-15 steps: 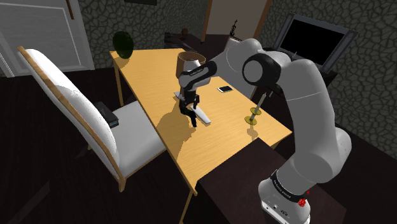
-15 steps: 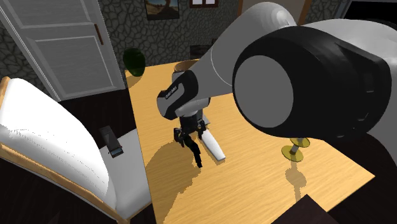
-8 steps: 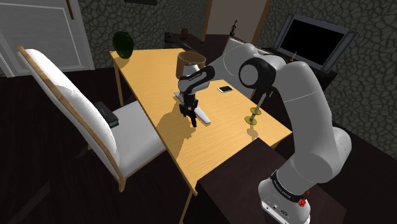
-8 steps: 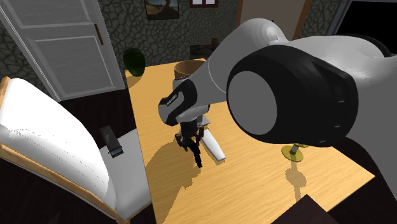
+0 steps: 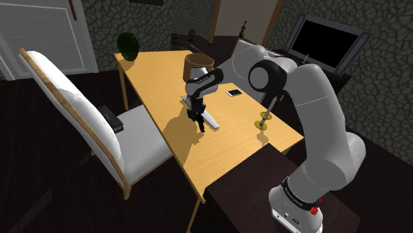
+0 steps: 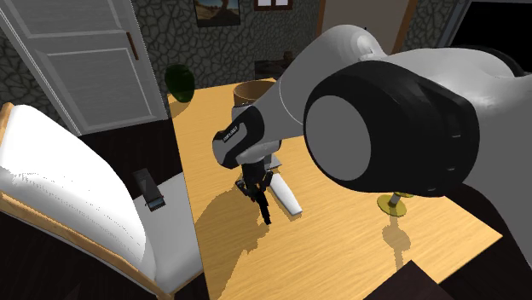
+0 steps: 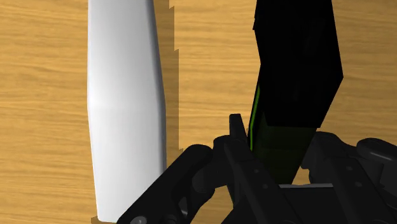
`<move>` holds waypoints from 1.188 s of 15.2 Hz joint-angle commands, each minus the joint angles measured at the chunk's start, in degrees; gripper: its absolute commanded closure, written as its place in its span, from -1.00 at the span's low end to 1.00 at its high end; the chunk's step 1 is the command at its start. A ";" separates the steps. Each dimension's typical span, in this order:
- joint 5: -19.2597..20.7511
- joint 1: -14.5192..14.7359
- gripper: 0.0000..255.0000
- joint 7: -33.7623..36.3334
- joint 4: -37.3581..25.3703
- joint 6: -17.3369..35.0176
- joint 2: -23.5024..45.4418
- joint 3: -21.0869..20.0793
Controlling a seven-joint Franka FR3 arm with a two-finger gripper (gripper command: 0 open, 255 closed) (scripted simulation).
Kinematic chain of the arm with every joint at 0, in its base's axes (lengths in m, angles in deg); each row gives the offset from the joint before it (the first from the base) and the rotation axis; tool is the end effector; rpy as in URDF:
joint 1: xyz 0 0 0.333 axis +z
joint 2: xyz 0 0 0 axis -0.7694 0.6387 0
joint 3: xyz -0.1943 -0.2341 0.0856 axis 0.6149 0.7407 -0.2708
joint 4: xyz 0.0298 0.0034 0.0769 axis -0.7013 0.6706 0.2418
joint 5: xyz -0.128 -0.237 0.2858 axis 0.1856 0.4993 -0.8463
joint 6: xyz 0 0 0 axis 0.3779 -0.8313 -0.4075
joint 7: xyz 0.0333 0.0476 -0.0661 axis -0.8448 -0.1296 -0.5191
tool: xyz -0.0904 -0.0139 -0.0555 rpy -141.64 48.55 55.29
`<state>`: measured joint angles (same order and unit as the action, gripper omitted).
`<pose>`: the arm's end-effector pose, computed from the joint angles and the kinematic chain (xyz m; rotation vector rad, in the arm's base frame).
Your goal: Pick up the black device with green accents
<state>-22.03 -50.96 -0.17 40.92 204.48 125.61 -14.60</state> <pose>0.6901 -0.0079 0.1226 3.1210 0.0110 -0.2649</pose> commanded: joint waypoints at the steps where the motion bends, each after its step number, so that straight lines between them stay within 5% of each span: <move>1: -0.02 -0.01 1.00 -0.06 -0.09 0.00 0.09 -0.04; 18: -0.07 -0.02 1.00 -0.14 2.00 -6.40 -8.40 -0.08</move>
